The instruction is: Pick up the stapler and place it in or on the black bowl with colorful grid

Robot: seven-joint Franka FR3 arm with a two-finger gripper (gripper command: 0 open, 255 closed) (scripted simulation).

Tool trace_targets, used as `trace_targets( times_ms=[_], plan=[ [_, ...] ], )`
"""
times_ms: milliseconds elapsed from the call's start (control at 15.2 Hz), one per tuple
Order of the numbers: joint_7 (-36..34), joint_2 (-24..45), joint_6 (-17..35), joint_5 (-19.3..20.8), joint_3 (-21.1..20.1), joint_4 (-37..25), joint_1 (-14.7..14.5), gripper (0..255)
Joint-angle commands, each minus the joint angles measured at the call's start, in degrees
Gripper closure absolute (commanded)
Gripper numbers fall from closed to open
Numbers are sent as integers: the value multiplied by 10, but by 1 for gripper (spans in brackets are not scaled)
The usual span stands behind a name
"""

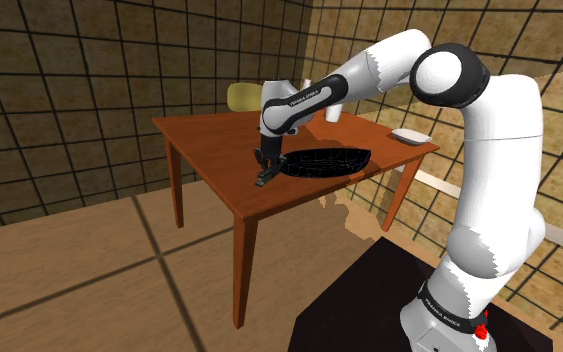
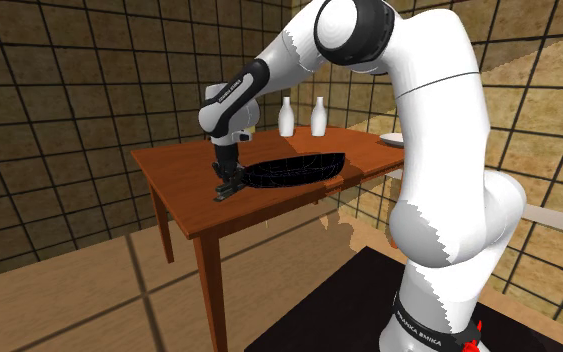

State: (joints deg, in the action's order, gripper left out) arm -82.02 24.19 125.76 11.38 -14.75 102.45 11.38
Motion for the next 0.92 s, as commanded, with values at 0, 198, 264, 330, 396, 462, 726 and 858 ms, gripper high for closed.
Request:
trace_targets(
  times_ms=[0, 198, 264, 330, 396, 462, 726, 858],
  plan=[
    [0, 2, 0, 0, 0, 1, 0, 255],
    [0, 2, -2, 0, 0, -1, 0, 255],
    [0, 2, 0, 0, 1, 1, 0, 255],
    [1, -2, -6, -2, 0, -2, 1, 255],
    [3, -6, -13, -3, -1, -4, 1, 255],
    [4, -10, -19, -5, -2, -6, 2, 255],
    [9, -23, -44, -11, -4, -18, 3, 255],
    [11, -30, -57, -13, -5, -25, 4, 255]
  ],
)
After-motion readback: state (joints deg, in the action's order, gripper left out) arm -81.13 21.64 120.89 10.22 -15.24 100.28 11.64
